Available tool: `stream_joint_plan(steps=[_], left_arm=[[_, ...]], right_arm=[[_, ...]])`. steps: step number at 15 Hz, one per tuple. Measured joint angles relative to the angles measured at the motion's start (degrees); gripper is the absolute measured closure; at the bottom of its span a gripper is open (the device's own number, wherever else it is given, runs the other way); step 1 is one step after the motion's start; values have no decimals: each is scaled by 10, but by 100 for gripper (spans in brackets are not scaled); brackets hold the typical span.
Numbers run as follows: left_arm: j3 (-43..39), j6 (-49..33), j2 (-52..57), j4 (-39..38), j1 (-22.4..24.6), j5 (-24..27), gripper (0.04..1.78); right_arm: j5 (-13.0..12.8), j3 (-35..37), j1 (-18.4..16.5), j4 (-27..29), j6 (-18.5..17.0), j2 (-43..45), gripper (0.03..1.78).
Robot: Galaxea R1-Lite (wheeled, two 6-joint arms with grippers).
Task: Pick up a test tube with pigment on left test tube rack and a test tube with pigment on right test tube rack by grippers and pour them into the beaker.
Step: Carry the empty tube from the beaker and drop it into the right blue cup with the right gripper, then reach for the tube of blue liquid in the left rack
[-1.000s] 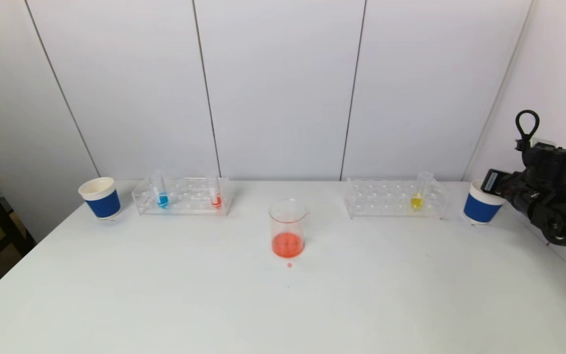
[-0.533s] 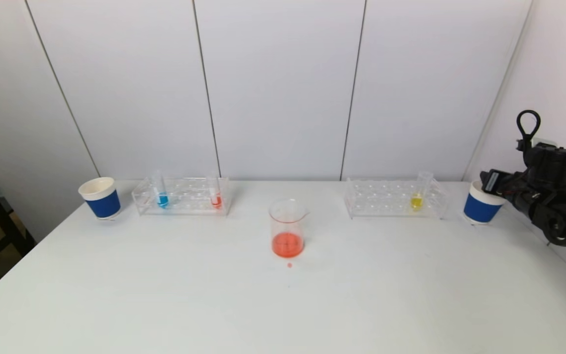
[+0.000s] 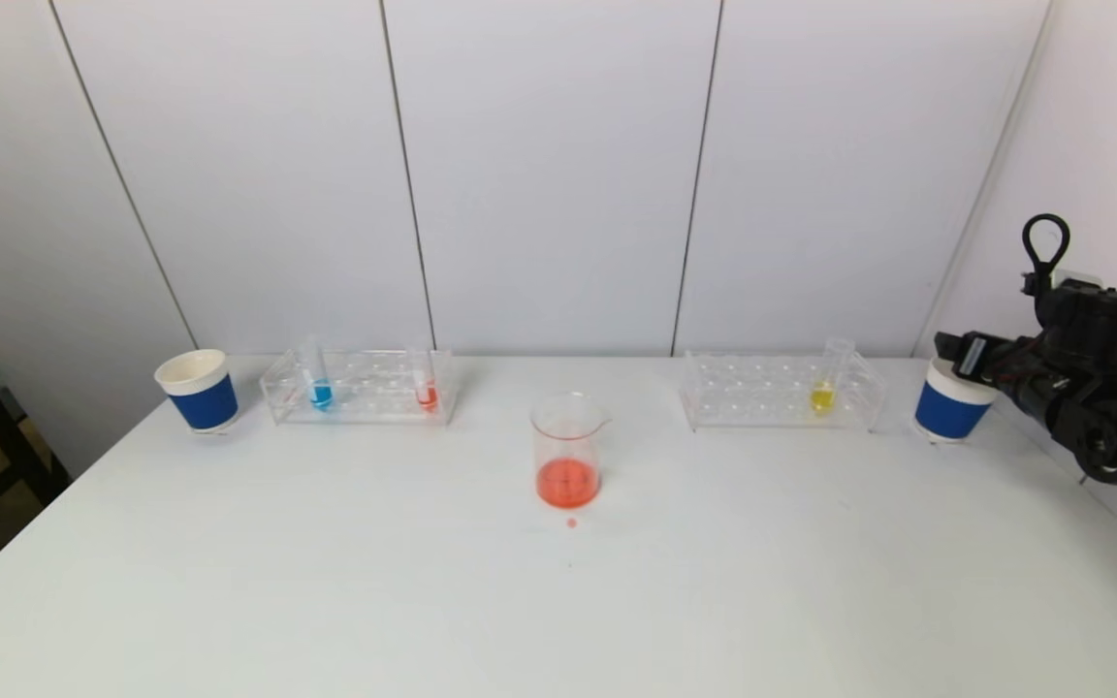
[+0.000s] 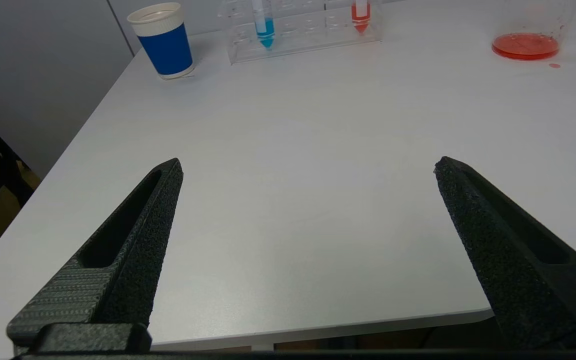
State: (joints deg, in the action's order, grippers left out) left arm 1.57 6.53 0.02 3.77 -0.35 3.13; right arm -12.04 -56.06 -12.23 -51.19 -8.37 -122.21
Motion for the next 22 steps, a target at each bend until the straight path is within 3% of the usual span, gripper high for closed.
stream_joint_plan(steps=[11,17,22], left_arm=[[0,0,0,0,0,0,6],[0,0,0,0,0,0,6],[0,0,0,0,0,0,6]], right_arm=[[6,18,0,15,11,77,4],[20,28,0,103,25,223,4],[38,44,2,191,59,390,4]])
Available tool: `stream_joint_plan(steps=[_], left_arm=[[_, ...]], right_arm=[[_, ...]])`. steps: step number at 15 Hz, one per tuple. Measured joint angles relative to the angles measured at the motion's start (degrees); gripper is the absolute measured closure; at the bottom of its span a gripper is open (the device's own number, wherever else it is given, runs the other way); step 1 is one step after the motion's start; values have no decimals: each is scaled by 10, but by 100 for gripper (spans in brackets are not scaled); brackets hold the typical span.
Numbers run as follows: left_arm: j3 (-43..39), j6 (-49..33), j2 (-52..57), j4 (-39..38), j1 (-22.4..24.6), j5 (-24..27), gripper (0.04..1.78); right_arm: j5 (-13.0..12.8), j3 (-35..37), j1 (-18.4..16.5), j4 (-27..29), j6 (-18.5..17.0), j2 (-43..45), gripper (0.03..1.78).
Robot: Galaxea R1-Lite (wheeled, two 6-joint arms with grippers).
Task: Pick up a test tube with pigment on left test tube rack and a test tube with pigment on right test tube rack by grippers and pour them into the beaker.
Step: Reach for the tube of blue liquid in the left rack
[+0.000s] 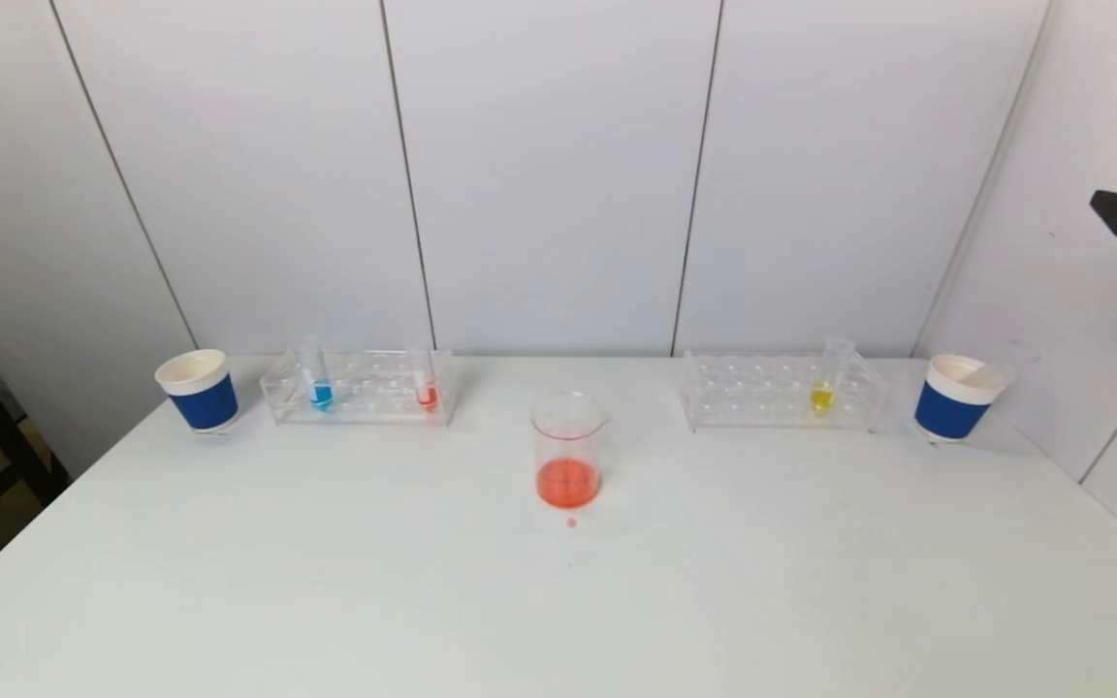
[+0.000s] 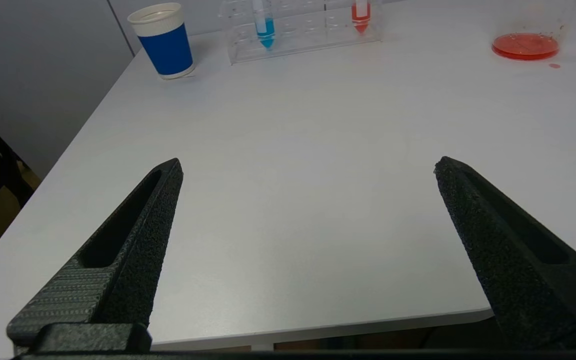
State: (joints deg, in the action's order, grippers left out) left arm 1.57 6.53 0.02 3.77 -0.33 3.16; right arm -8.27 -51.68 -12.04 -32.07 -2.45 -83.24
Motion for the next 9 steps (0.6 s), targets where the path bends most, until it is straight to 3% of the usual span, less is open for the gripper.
stream_joint_plan(steps=[5,9], left_arm=[[0,0,0,0,0,0,6],[0,0,0,0,0,0,6]], right_arm=[[7,14,7,133,28,187,4],[17,45,9,204,37,311,4]])
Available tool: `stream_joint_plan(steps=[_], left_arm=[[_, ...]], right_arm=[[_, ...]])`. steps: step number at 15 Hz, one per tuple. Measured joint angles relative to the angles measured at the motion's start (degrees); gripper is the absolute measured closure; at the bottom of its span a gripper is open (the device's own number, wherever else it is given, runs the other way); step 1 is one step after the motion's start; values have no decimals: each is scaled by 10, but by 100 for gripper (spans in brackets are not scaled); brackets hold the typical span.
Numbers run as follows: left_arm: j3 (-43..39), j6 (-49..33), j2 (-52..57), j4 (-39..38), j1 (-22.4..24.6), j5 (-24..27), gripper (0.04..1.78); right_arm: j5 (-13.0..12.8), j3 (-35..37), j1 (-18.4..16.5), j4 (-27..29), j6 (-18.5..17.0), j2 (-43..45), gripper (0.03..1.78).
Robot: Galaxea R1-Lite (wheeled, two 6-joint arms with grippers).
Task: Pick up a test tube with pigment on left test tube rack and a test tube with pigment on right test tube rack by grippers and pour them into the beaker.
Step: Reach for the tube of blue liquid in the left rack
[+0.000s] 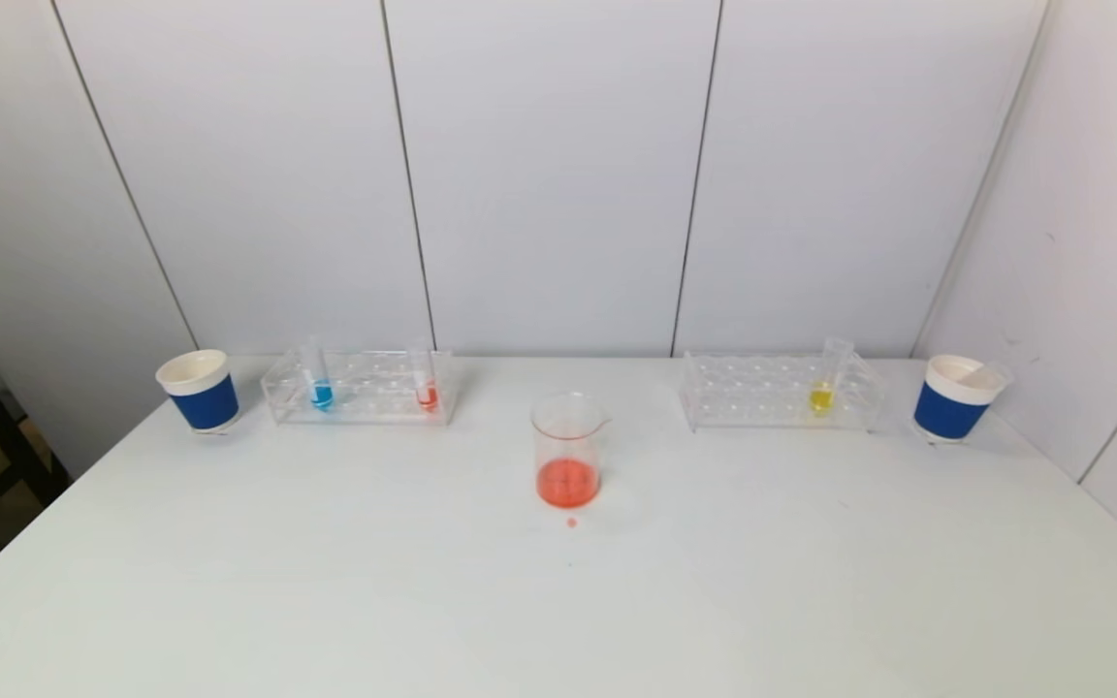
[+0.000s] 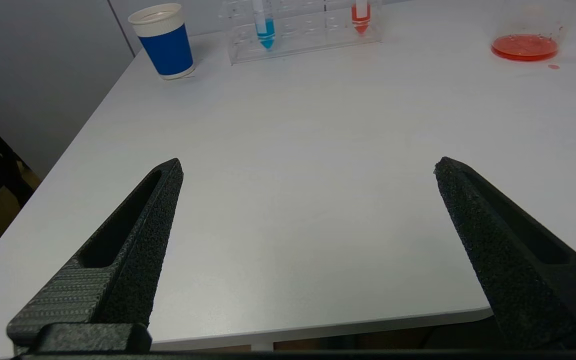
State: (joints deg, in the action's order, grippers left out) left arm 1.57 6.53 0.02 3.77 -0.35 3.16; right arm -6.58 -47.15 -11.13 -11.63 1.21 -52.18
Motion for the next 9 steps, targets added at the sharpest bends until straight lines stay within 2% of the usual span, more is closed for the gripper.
stream_joint_plan(steps=[6,8,9], left_arm=[[0,0,0,0,0,0,6],[0,0,0,0,0,0,6],[0,0,0,0,0,0,6]], right_arm=[[65,37,1,140,-1,171,4],[69,40,12,181,-1,221,4],[67,32,29,206,-2,242,4]])
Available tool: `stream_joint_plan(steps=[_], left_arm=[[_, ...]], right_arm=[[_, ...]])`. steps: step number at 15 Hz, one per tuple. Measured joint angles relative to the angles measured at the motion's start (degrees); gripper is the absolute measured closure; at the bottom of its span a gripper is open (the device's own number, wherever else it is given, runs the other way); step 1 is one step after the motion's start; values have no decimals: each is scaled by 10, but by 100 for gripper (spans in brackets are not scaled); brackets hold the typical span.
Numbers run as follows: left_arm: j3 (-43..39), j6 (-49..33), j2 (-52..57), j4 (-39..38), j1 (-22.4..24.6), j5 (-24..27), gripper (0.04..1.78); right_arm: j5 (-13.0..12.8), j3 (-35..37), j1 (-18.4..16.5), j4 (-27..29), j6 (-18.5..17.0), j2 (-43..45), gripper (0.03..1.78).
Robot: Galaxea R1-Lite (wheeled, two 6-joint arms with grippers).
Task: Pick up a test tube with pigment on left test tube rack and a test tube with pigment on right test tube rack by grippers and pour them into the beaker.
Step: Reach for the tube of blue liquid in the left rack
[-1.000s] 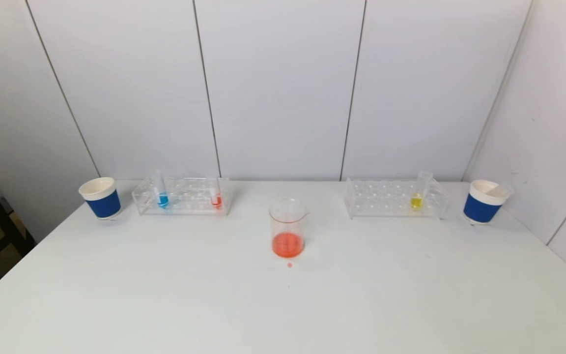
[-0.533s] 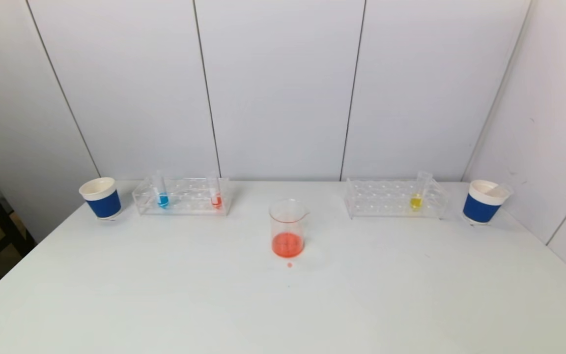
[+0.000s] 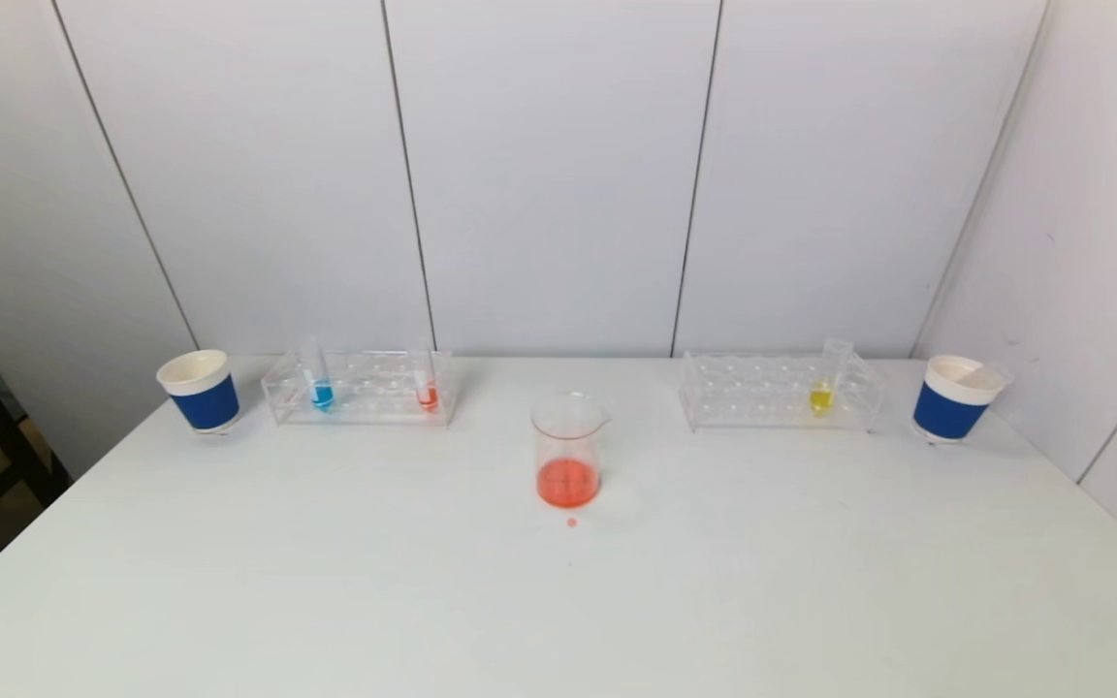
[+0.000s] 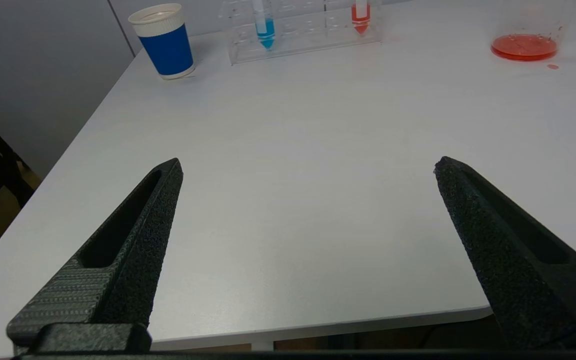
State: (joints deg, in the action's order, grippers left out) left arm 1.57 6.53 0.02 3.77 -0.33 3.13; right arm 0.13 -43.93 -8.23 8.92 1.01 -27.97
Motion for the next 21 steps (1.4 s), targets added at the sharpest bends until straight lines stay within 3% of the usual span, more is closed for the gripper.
stream_joint_plan(steps=[4,8,12,17,21], left_arm=[[0,0,0,0,0,0,6],[0,0,0,0,0,0,6],[0,0,0,0,0,0,6],[0,0,0,0,0,0,6],[0,0,0,0,0,0,6]], right_arm=[[-29,-34,67,95,0,66,4],[-34,-14,89,136,1,138,4],[-31,68,89,140,15,219,4],[-33,203,86,97,18,273,4],[-34,349,86,-24,20,279,4]])
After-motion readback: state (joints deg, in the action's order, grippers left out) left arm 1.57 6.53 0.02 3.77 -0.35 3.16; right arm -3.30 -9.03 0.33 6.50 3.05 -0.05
